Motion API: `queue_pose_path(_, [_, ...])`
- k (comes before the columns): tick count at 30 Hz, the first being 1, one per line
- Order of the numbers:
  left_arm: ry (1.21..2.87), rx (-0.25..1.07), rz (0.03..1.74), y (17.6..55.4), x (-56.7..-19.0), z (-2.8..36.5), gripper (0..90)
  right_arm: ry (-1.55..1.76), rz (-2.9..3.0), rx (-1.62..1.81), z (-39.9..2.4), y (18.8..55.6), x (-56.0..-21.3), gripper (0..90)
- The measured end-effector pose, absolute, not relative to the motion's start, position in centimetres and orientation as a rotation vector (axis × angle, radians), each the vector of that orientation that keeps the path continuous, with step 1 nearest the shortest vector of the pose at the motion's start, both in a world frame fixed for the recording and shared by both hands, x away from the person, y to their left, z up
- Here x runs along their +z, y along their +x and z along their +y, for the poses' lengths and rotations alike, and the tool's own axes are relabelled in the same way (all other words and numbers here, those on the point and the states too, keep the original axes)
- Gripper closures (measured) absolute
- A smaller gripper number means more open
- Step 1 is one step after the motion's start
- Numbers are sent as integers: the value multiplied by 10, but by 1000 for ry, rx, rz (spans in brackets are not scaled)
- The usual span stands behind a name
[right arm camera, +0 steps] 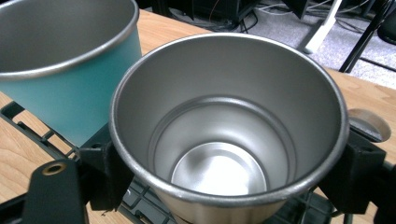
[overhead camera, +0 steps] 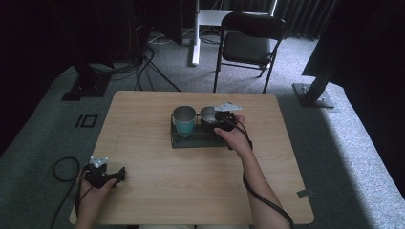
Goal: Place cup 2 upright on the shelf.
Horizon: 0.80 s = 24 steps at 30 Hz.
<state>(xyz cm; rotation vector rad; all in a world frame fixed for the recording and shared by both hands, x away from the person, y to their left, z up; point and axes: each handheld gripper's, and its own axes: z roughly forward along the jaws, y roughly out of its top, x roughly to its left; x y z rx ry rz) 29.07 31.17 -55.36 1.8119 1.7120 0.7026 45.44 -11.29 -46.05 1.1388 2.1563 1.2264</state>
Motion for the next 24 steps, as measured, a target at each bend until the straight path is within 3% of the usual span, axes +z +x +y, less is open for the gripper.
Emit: queue_pose_path(24, [1812, 702, 1712, 291, -554, 312, 65, 1159, 2226, 1160, -108, 462, -475, 175])
